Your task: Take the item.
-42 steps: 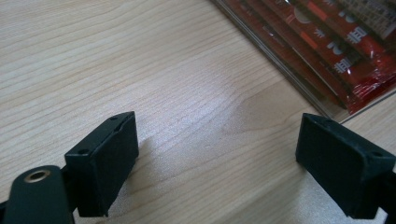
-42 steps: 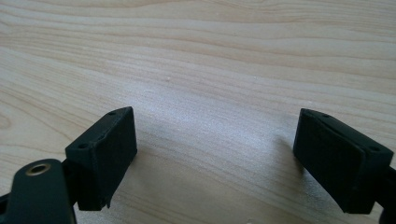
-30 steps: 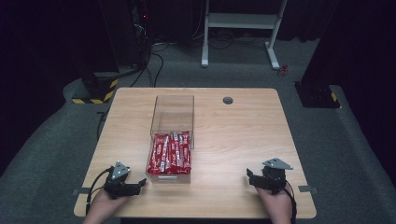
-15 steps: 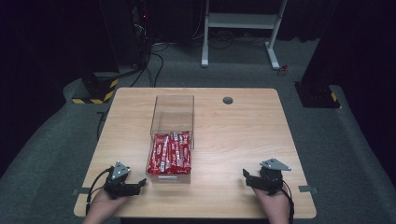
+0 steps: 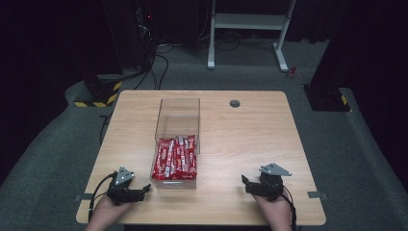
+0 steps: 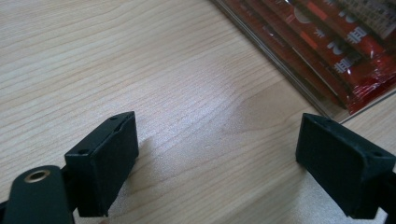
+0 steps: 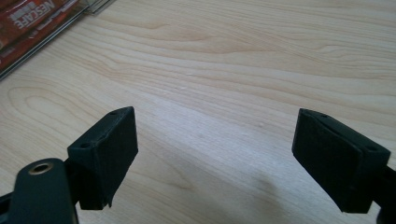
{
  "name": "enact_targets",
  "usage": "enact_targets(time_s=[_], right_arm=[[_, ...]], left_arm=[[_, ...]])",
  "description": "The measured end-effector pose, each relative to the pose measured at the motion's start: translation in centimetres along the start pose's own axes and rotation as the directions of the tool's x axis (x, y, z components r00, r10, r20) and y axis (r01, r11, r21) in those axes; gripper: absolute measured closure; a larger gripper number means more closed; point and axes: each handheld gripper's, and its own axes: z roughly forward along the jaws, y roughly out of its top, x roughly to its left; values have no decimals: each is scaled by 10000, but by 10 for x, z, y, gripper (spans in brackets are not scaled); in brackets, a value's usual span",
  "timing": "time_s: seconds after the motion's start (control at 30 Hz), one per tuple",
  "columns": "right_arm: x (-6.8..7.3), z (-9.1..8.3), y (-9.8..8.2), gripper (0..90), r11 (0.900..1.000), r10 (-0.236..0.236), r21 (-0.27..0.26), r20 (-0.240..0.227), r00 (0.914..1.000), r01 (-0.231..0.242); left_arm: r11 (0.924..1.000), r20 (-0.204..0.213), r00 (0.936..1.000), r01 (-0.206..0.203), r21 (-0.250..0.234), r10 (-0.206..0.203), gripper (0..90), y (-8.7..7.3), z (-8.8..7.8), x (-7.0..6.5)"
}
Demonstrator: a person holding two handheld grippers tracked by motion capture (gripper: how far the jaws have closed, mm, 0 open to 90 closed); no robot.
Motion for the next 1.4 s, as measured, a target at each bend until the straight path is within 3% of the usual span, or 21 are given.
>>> enact_targets(time_s=[0.33, 0.83, 1.0, 1.4], right_arm=[[1, 0, 6, 166, 10000, 10, 8, -120, 9999, -10], [6, -1, 42, 178, 9990, 59, -450, -134, 9999, -65], [16, 3, 54, 191, 9986, -64, -536, -246, 9997, 50], [34, 14, 64, 216, 9964, -526, -703, -625, 9967, 482]], left_arm=[[10000, 5, 10000, 20, 2, -20, 133, 0, 0, 0], [10000, 4, 10000, 21, -1, -21, 133, 0, 0, 0], [10000, 5, 10000, 25, -1, -25, 133, 0, 0, 0], [10000, 3, 10000, 22, -2, -22, 133, 0, 0, 0]])
